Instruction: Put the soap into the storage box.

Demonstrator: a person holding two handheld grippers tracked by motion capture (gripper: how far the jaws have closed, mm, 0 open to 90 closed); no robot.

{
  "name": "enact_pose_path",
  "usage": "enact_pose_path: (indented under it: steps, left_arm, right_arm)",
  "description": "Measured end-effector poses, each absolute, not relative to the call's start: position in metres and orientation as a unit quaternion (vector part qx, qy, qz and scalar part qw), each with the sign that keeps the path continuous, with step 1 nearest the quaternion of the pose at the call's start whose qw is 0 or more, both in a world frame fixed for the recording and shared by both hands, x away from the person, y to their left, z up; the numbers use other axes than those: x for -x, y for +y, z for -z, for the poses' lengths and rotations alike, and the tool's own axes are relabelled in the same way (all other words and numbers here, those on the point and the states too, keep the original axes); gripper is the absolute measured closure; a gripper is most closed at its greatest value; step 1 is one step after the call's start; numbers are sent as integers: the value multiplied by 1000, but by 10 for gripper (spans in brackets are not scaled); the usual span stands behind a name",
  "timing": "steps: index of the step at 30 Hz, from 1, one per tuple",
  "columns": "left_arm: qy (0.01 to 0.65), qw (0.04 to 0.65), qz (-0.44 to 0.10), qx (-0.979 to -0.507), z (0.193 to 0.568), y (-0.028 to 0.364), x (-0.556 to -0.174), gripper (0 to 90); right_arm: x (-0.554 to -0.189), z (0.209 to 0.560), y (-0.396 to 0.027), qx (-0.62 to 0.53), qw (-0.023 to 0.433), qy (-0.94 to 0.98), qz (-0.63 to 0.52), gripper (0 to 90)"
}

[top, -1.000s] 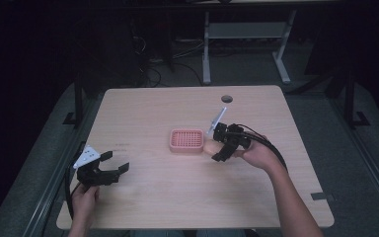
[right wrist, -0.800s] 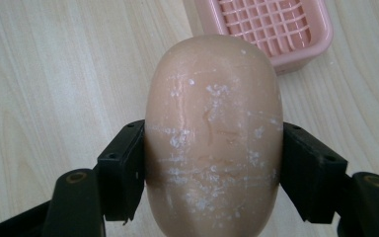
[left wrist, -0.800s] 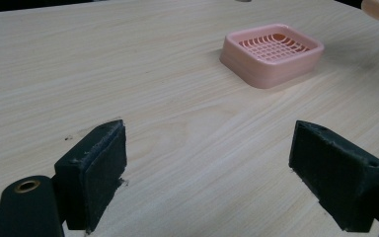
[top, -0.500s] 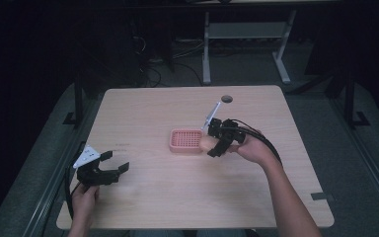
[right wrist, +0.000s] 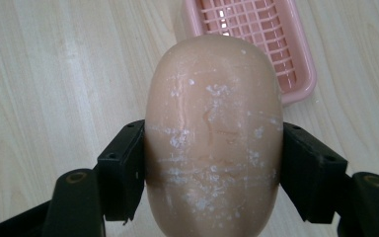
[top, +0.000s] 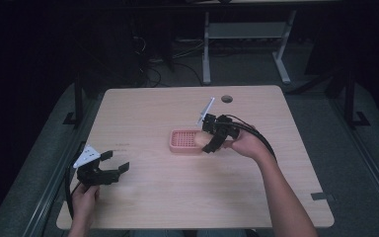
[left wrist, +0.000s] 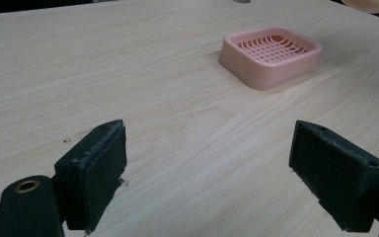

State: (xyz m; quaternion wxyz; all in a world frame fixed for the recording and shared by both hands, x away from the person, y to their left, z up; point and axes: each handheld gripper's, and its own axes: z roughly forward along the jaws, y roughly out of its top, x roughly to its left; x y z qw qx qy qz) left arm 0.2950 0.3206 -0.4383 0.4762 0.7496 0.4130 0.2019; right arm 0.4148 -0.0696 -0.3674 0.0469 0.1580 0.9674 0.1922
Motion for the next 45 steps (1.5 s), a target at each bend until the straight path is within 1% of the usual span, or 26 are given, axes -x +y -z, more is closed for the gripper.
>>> enact_pose_path:
  steps: [9, 29, 31, 40, 45]
  left_arm:
    - [413, 474, -202, -751, 438, 320, -295, 142]
    - [413, 478, -203, -748, 437, 319, -294, 143]
    - [413, 476, -201, -750, 437, 318, -294, 143]
    - [407, 474, -202, -754, 436, 317, -295, 143]
    - [409, 475, -202, -753, 436, 317, -295, 143]
  right_arm:
    - [-424, 364, -58, -143, 50, 970, -192, 319]
    - [-444, 359, -33, -130, 42, 974, -182, 319]
    - [-446, 359, -31, -129, 36, 973, -186, 319]
    - [-453, 360, -16, -121, 38, 976, -179, 320]
    - [-459, 364, -10, -125, 30, 975, -179, 319]
